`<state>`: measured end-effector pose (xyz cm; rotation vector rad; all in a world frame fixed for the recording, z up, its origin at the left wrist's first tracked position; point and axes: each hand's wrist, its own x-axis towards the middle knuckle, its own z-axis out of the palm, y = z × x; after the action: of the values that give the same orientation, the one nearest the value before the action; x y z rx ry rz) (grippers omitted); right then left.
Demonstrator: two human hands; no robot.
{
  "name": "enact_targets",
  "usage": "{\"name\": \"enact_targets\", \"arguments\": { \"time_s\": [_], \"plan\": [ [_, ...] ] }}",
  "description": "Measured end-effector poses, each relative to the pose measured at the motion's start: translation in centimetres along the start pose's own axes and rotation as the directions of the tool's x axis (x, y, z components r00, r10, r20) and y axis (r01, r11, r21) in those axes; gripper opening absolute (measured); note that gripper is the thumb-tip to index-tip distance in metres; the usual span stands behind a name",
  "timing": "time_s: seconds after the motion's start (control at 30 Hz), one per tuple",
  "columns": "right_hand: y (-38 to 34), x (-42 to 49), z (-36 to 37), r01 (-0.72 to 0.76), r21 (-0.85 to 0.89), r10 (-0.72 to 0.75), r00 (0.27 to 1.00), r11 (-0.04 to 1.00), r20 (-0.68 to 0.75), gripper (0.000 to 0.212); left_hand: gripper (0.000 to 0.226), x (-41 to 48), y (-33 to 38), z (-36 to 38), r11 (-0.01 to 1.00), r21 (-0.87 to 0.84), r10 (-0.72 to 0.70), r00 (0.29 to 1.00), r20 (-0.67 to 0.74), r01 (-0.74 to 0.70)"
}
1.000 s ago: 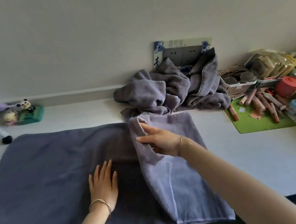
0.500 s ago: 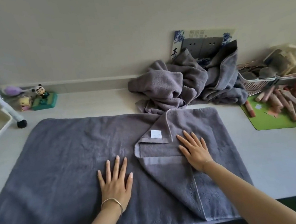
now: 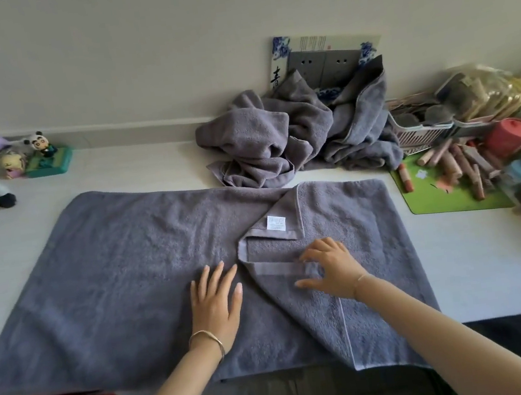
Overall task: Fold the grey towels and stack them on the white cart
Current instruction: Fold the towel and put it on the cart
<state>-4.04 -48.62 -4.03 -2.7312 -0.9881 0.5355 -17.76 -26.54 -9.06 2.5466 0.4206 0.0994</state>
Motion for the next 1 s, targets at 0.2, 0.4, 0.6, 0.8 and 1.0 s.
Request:
{"name": "enact_targets", "arguments": {
  "time_s": [0.2,0.4,0.6,0.8,1.0],
  "plan": [
    [-5.0,1.2,-3.1,-0.028,0.567,-0.153,0.951,0.823,0.27,0.028,0.044,-1.7,3.2,-1.8,0.743,-0.616,-0.26,0.961,0.094,0.261],
    [-1.9,4.7,-4.2,0.01,0.204,0.005,0.997,0.979,-0.072,0.024,0.037,-1.5,2.9,-2.4,0.594,-0.596,-0.424,0.84,0.338,0.54],
    [0.3,7.8,-2.5,-0.024,0.004,0.024,1.0,1.0,0.008,0.07,0.022,-1.6,3.6,-1.6,0.762,-0.435,-0.404,0.877,0.259,0.48],
    [1.4,9.2,-1.1,0.005,-0.039,-0.012,0.987,0.999,-0.162,0.042,0.03,-1.0,4.4,-1.2,0.735,-0.434,-0.365,0.843,0.394,0.521],
    [1.7,9.8,-6.1,0.092,0.556,0.131,0.928,0.826,-0.348,0.008,0.034,-0.3,6.9,-3.5,0.635,-0.555,-0.297,0.833,0.467,0.537]
  ]
}}
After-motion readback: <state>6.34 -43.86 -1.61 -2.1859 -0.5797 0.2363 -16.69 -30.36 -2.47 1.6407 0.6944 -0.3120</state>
